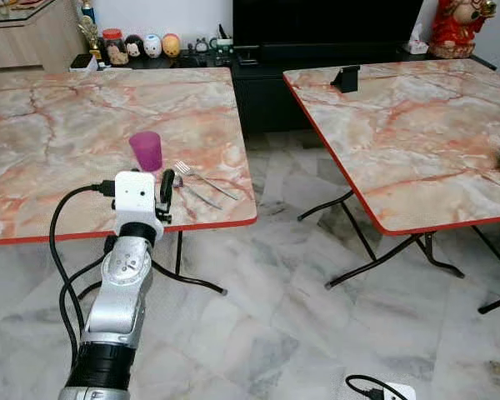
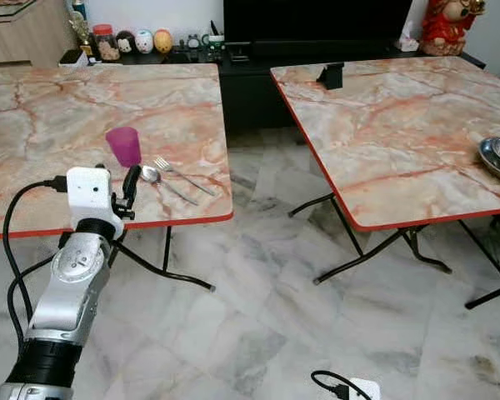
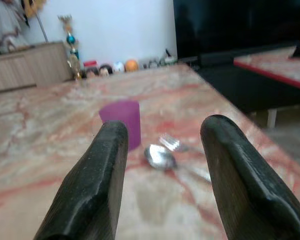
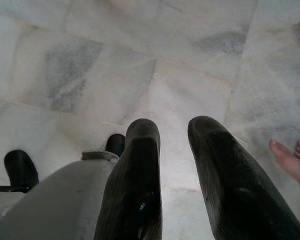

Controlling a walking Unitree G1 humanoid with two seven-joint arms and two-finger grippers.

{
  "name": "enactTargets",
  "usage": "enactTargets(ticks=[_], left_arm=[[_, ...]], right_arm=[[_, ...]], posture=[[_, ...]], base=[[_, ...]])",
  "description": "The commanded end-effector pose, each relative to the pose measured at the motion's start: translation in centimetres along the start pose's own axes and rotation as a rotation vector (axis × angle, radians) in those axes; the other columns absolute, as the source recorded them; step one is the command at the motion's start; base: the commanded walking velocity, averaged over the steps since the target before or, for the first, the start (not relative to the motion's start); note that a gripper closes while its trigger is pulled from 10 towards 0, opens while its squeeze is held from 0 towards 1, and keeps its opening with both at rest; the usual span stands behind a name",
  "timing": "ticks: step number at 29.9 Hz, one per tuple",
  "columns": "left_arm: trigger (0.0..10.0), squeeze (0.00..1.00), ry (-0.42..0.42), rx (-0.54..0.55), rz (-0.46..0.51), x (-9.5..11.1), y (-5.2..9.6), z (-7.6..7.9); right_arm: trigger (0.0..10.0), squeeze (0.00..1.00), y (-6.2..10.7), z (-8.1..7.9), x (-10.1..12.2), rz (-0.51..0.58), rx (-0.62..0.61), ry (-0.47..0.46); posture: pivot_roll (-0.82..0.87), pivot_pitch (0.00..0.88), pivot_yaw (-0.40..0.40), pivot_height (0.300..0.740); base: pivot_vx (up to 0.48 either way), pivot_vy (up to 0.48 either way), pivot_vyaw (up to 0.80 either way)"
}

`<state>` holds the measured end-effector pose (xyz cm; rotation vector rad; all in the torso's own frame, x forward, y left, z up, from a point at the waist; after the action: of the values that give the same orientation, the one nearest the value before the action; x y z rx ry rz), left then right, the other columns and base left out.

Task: Setting the table

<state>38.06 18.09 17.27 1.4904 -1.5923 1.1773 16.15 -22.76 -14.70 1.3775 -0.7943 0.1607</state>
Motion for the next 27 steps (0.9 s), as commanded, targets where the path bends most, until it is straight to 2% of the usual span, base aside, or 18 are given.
enactTargets(ticks=[1,6,13,18,27], left_arm=[[10.0,0.0,-0.004,0.015,-0.038,-1.3,0.2,-1.1],[10.0,0.0,-0.007,0.022,-0.024,-1.0,0.3,-1.5],[10.0,0.0,0.061,-0.044,-0.016,-0.7,0.6,0.9],[10.0,0.0,0.063,-0.062,-0.023,-0.7,0.5,1.6],[10.0,0.0,0.079,-0.068,-0.022,-0.4,0.2,1.7]], right_arm=[[10.0,0.0,0.0,-0.2,-0.1,0.003,-0.002,-0.032],[10.0,0.0,-0.1,-0.9,0.3,0.011,0.02,-0.035],[10.0,0.0,-0.1,-1.4,0.3,0.01,0.034,-0.03],[10.0,0.0,-0.2,-1.3,0.5,0.009,0.034,-0.039],[10.0,0.0,-0.3,-1.2,0.8,0.009,0.036,-0.056]], posture=[[0.04,0.0,0.009,0.74],[0.05,0.0,0.006,0.74],[0.05,0.0,0.002,0.74],[0.05,0.0,0.004,0.74],[0.05,0.0,0.002,0.74]], base=[[0.0,0.0,0.0],[0.0,0.0,0.0],[0.0,0.0,0.0],[0.0,0.0,0.0],[0.0,0.0,0.0]])
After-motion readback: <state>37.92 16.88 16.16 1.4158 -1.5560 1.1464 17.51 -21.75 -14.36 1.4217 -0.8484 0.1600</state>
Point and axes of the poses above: a point about 5 cm out from each wrist's last joint towards the gripper, its own y axis pointing back from the gripper into the wrist, its own x axis along the axis of the wrist's last joint, z = x × y, the point moved 6 cm from there along -y, pointing out of the wrist towards the gripper, and after that the axes turned 14 degrees about -y, right-handed, at the moved point
